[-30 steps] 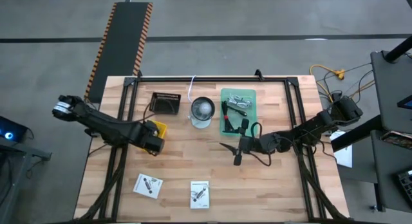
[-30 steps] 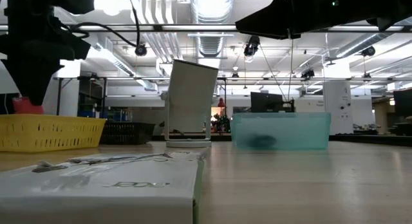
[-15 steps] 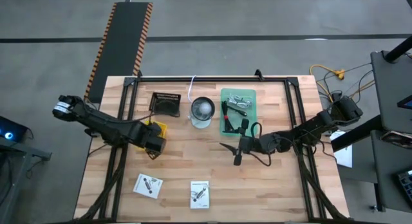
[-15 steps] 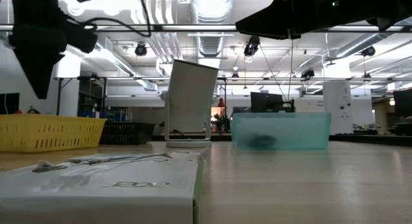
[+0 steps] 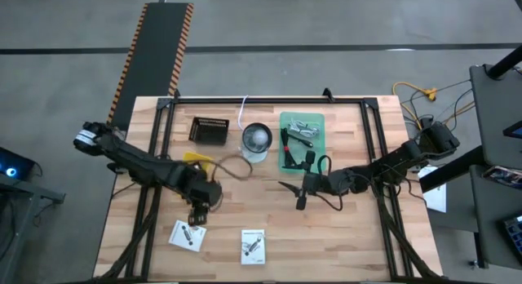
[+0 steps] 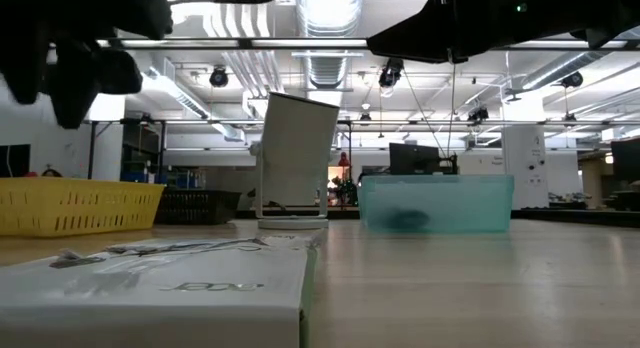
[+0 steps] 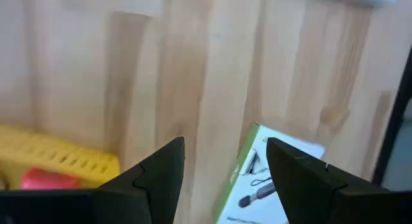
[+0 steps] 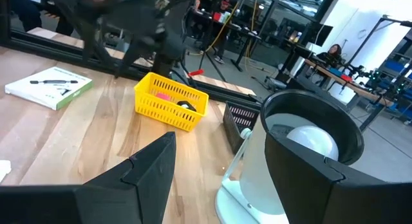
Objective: Pick and place items into bin
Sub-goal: Put the left white card reader box into the black bin
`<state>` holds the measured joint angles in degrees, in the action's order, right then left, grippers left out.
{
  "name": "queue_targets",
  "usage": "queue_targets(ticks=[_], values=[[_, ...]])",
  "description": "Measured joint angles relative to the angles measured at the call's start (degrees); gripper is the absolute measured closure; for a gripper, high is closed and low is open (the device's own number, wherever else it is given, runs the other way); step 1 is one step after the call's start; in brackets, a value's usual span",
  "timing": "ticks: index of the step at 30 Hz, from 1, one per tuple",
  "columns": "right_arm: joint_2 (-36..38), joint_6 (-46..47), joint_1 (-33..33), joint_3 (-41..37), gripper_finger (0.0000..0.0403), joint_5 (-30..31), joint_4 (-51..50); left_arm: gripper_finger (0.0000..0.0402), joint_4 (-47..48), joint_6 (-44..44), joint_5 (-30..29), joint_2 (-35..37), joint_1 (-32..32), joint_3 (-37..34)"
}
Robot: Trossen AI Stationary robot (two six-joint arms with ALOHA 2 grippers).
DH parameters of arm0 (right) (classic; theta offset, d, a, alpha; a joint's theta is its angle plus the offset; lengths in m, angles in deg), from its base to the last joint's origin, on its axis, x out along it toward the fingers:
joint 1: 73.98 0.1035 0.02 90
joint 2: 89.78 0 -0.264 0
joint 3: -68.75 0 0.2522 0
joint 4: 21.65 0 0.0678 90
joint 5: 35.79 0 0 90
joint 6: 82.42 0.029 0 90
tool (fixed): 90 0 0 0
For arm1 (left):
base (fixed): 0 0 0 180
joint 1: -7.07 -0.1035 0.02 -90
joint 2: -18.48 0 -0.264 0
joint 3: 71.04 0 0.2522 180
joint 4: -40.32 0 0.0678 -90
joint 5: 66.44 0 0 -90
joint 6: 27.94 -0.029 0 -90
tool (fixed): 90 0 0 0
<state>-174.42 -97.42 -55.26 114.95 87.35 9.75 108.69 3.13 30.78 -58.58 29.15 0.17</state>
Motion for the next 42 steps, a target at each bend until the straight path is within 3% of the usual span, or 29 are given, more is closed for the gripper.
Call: queue_targets(ticks=[16, 42], values=[[0.00, 0.00, 0.00, 0.00, 0.0179, 0.00, -0.42, 0.0199, -0.10, -2.96, 1.88, -13.96, 7.62, -0.04], [-0.02, 0.00, 0.00, 0.00, 0.0179, 0.00, -1.69, 0.0199, -5.70, 0.13, 2.39, -14.64, 11.08, -4.50]])
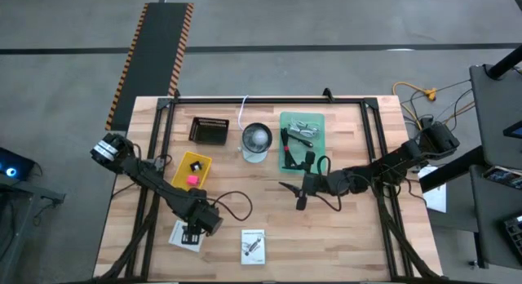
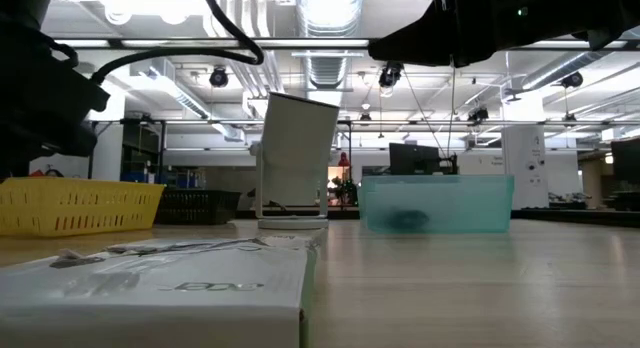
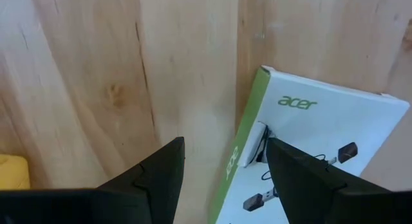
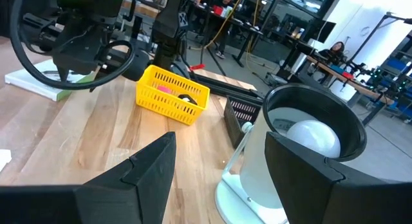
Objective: Pick and place items into bin
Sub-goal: Put the left white card reader box into the black bin
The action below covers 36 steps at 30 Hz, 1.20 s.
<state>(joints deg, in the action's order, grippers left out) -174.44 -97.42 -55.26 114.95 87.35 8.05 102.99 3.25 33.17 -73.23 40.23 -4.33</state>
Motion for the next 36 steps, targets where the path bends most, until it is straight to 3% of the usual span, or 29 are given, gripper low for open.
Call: queue_targets(ticks=[25, 29, 36], values=[[0.00, -0.20, -0.02, 0.00, 0.0179, 0.02, 0.01, 0.0202, -4.94, 2.58, -0.13, 0.13, 0.74, -3.72], [0.00, -0.20, 0.00, 0.00, 0.0179, 0.01, 0.00, 0.0235, -5.31, 2.92, -0.62, 0.09, 0.74, -3.79], [0.00, -0.13, 0.00, 0.00, 0.0179, 0.02, 0.02, 0.0346, -10.36, 3.00, -0.96, 0.00, 0.70, -3.85]])
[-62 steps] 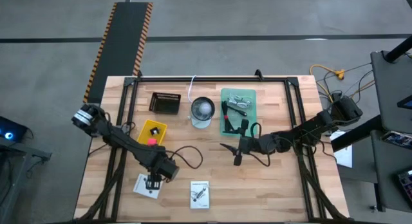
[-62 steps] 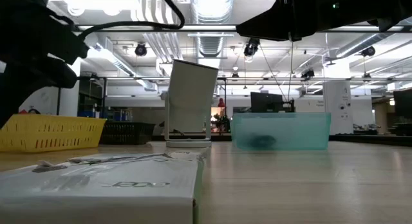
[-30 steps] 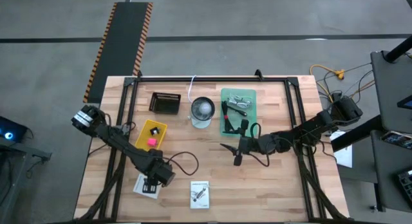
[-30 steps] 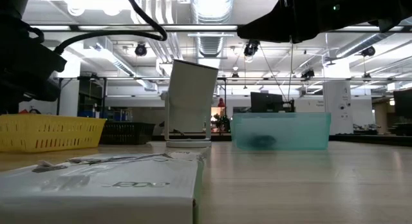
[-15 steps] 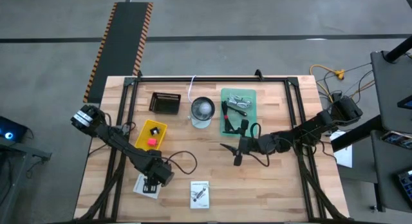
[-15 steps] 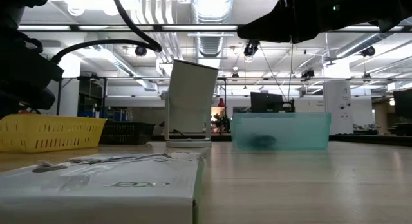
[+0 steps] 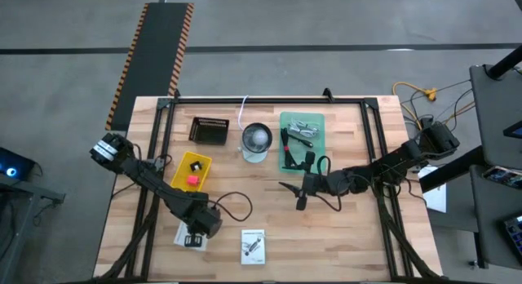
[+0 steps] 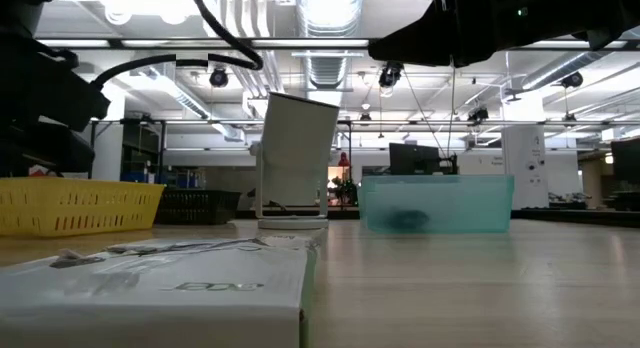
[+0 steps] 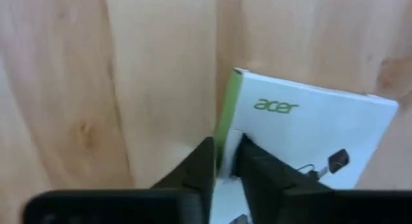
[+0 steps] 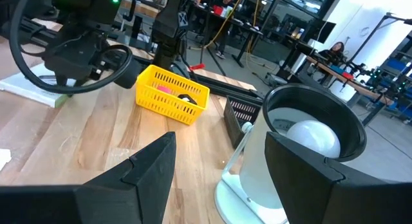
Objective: Pick and place items into bin
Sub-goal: Put the left white card reader box into the black bin
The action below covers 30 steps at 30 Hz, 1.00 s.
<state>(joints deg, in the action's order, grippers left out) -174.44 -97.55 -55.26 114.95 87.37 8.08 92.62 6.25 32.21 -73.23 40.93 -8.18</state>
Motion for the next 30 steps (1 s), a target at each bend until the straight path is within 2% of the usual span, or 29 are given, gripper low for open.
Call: queue_targets(ticks=[2, 4, 16, 20, 24, 30], values=[[0.00, 0.00, 0.00, 0.00, 0.0179, 0.00, -0.02, 0.0380, -1.09, -0.03, -0.06, 0.00, 0.00, 0.00], [0.00, 0.11, 0.00, 0.00, 0.0179, 0.00, 0.00, 0.0393, -1.32, -0.02, -0.11, 0.00, -0.03, 0.14], [0.00, 0.13, 0.00, 0.00, 0.0179, -0.01, 0.04, 0.0400, -2.38, -0.05, -0.89, 1.69, -0.13, 3.50], [0.00, 0.13, 0.00, 0.00, 0.0179, 0.00, 0.04, 0.0401, -2.20, -0.09, -5.00, 2.63, -0.15, 5.26], [0.00, 0.13, 0.00, 0.00, 0.0179, 0.00, 0.04, 0.0401, -2.38, 0.13, -11.89, 3.65, -0.19, 6.42], [0.00, 0.13, 0.00, 0.00, 0.0179, -0.01, 0.02, 0.0401, -2.52, 5.28, -22.01, 5.40, -0.91, 6.34]])
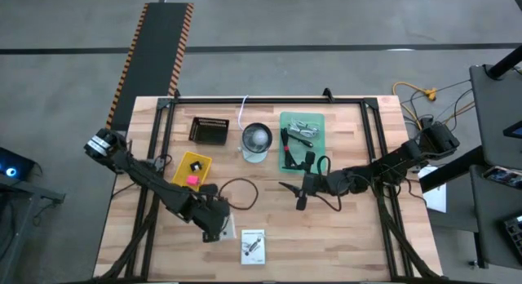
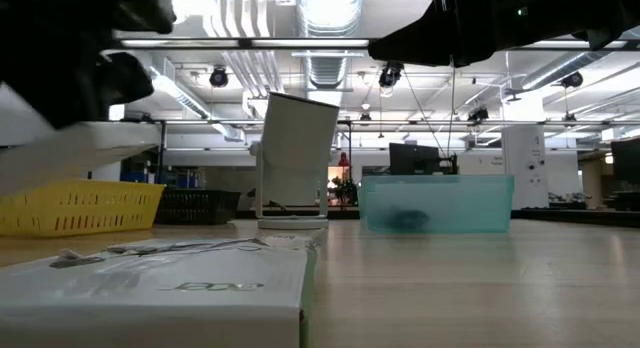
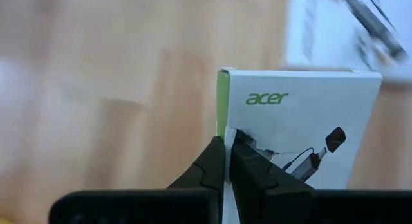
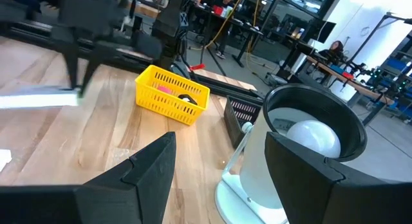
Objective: Pick and place items into bin
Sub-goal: Put the left white card reader box into the black bin
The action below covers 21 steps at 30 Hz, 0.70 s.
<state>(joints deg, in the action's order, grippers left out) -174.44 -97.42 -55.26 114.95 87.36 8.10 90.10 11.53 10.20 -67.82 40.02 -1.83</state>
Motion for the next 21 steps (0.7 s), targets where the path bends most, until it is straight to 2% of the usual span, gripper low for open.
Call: queue_targets(ticks=[5, 12, 21], values=[[0.00, 0.00, 0.00, 0.02, 0.0179, 0.01, 0.00, 0.0401, -1.58, -6.22, -11.71, 0.34, 0.47, -0.09], [0.00, 0.00, 0.00, 0.00, 0.0179, -0.01, 0.00, 0.0401, -1.67, -6.14, -27.01, 0.34, 0.48, -0.09], [0.00, 1.53, -0.02, 0.01, 0.0179, -0.01, 0.02, 0.0402, -4.87, -5.30, -38.10, 0.34, 0.50, 0.25]])
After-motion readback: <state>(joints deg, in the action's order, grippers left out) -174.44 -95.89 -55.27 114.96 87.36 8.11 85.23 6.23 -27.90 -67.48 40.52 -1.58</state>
